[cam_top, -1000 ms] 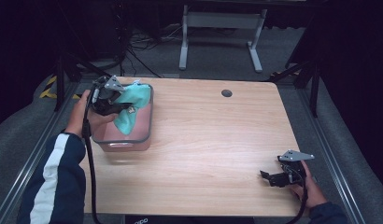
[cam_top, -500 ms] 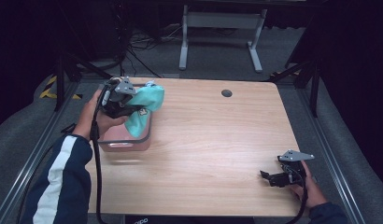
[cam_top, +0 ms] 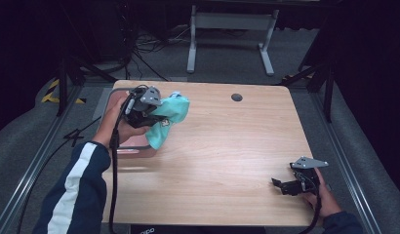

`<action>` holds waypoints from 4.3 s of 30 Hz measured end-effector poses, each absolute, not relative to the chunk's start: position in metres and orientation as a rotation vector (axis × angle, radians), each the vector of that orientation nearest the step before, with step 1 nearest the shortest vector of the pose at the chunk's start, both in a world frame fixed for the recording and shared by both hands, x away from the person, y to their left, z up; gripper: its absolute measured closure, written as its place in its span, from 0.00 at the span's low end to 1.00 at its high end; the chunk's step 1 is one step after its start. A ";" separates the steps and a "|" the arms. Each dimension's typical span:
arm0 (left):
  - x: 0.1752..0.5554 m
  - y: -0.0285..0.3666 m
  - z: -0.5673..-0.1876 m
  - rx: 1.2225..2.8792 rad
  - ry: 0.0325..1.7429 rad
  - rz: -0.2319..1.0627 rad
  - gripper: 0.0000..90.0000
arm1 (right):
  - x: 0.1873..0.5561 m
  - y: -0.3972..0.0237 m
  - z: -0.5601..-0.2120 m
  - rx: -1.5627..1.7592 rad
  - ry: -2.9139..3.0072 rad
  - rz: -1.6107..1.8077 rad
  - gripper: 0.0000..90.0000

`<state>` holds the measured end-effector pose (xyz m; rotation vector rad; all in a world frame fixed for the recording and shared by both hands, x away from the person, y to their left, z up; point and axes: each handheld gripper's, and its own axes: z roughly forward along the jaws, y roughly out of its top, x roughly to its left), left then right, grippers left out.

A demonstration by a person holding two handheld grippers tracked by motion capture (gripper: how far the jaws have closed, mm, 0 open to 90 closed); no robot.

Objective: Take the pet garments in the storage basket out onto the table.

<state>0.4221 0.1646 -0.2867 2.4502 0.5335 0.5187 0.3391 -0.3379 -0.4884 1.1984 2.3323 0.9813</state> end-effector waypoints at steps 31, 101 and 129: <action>0.428 0.074 -0.325 2.545 0.350 0.356 0.90 | 0.339 -0.338 -0.488 1.195 2.334 0.978 0.00; 0.435 0.024 -0.410 2.551 0.437 0.197 0.29 | 0.339 -0.338 -0.488 1.193 2.335 0.976 0.00; 0.408 0.056 -0.383 2.549 0.346 0.295 0.25 | 0.339 -0.338 -0.488 1.194 2.334 0.976 0.00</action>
